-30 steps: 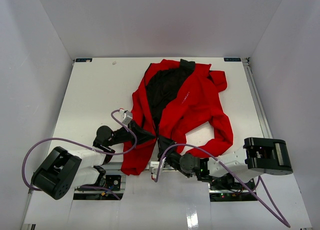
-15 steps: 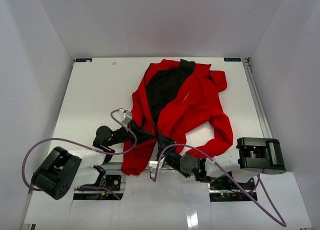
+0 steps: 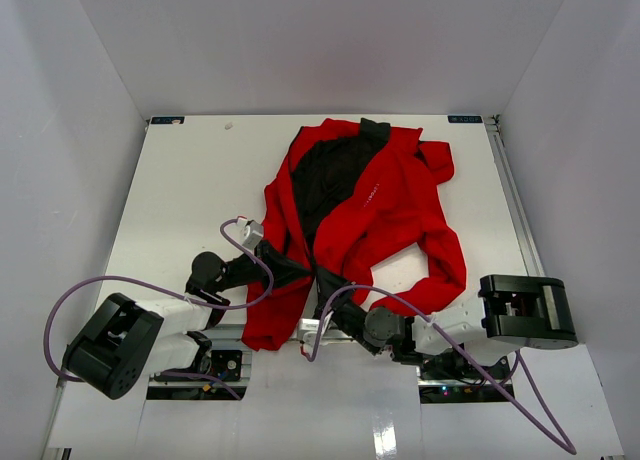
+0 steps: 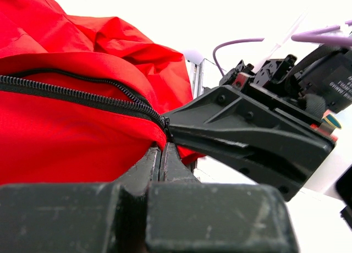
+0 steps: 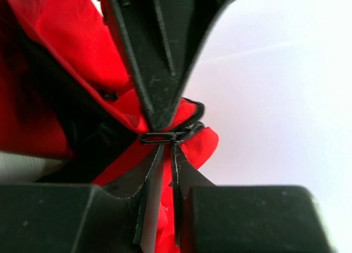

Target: Zip up the jacket

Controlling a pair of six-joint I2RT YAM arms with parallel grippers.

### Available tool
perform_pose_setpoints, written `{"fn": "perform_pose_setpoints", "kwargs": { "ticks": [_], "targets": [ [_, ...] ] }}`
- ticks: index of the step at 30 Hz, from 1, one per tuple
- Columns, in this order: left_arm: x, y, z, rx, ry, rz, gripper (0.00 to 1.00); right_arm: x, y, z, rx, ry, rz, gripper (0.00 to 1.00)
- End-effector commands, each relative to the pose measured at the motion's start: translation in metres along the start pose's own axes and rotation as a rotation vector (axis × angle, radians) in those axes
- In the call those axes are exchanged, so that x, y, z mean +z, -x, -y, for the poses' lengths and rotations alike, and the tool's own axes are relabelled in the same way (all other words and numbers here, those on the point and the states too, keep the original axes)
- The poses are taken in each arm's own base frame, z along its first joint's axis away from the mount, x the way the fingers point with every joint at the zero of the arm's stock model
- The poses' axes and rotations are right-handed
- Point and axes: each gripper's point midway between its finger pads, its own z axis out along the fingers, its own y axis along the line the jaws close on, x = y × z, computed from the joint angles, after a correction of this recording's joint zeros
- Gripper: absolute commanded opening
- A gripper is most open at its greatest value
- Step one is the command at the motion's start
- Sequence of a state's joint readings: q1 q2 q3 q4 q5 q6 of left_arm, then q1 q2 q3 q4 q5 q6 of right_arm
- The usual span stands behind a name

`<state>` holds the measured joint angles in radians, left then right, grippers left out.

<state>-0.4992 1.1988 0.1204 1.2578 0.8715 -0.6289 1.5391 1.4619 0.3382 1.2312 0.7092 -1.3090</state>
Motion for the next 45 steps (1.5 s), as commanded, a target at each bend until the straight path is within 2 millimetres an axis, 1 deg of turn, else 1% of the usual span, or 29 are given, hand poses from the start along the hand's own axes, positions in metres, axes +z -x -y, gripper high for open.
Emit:
{"fn": "perform_pose_setpoints", "kwargs": {
  "ticks": [1,9,12,18,21,30,34,37,45],
  "targets": [
    [-0.001,-0.002,0.008,0.014,-0.036,-0.013,0.00,-0.001,0.010,0.035,0.152,-0.101,0.050,0.15],
    [-0.002,-0.001,0.009,0.020,-0.041,-0.010,0.00,0.005,0.009,0.024,0.165,-0.058,0.045,0.12],
    [-0.002,-0.001,0.009,0.019,-0.041,-0.010,0.00,0.005,0.007,0.020,0.162,-0.047,0.038,0.12],
    [-0.002,-0.001,0.010,0.018,-0.044,-0.010,0.00,0.000,0.004,0.013,0.168,-0.009,0.038,0.34],
    [-0.002,-0.001,0.010,0.020,-0.044,-0.010,0.00,-0.002,0.005,0.007,0.166,0.018,0.042,0.38],
    [-0.002,0.000,0.012,0.021,-0.050,-0.009,0.00,0.000,0.008,0.000,0.157,0.033,0.038,0.38],
    [-0.002,0.000,0.011,0.020,-0.046,-0.009,0.00,-0.002,0.009,0.002,0.143,0.008,0.032,0.39],
    [-0.002,0.000,0.011,0.021,-0.046,-0.009,0.00,-0.002,0.011,0.002,0.127,0.007,0.033,0.43],
    [-0.002,0.000,0.011,0.021,-0.048,-0.009,0.00,0.001,0.017,0.007,0.117,-0.025,0.040,0.44]
  ]
}}
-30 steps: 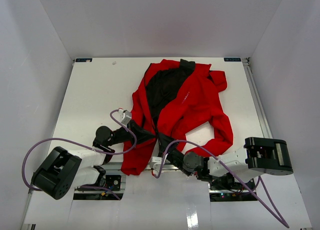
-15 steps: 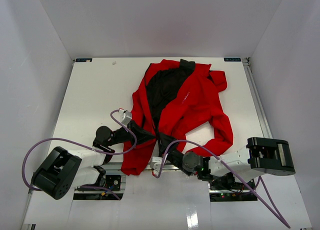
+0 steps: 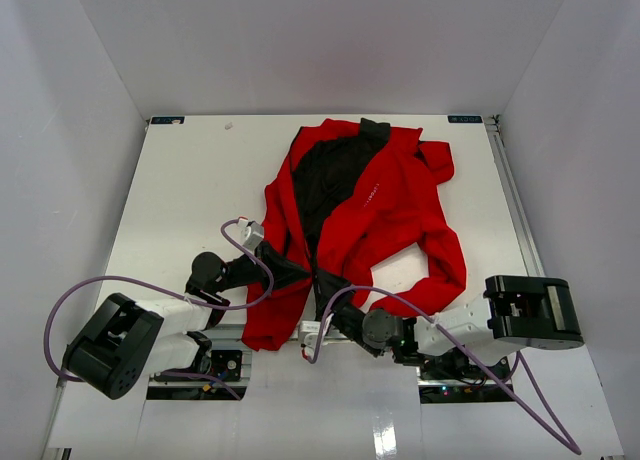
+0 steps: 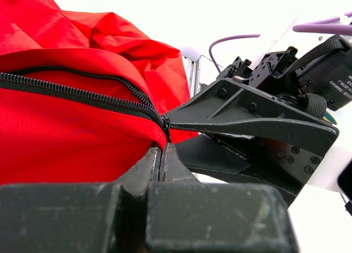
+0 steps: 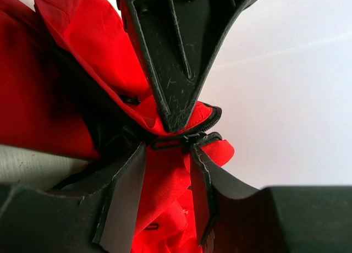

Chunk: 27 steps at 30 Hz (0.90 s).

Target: Zip up the jacket

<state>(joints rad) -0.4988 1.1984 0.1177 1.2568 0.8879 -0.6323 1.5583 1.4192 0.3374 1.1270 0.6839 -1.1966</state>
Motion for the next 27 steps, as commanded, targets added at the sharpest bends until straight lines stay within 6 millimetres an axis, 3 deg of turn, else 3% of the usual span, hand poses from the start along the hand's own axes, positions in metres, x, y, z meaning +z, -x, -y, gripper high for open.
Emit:
{"fn": "perform_pose_setpoints", "kwargs": {
  "ticks": [1,17,27],
  "targets": [
    [-0.001,0.003,0.009,0.027,-0.038,0.002,0.00,0.005,0.012,0.020,0.038,-0.093,0.015,0.44],
    [-0.001,0.002,0.009,0.022,-0.039,-0.001,0.00,0.000,0.015,0.043,0.036,-0.205,0.015,0.44],
    [0.000,0.003,0.009,0.022,-0.038,0.000,0.00,-0.005,0.013,0.051,0.042,-0.230,0.009,0.30]
  ]
}}
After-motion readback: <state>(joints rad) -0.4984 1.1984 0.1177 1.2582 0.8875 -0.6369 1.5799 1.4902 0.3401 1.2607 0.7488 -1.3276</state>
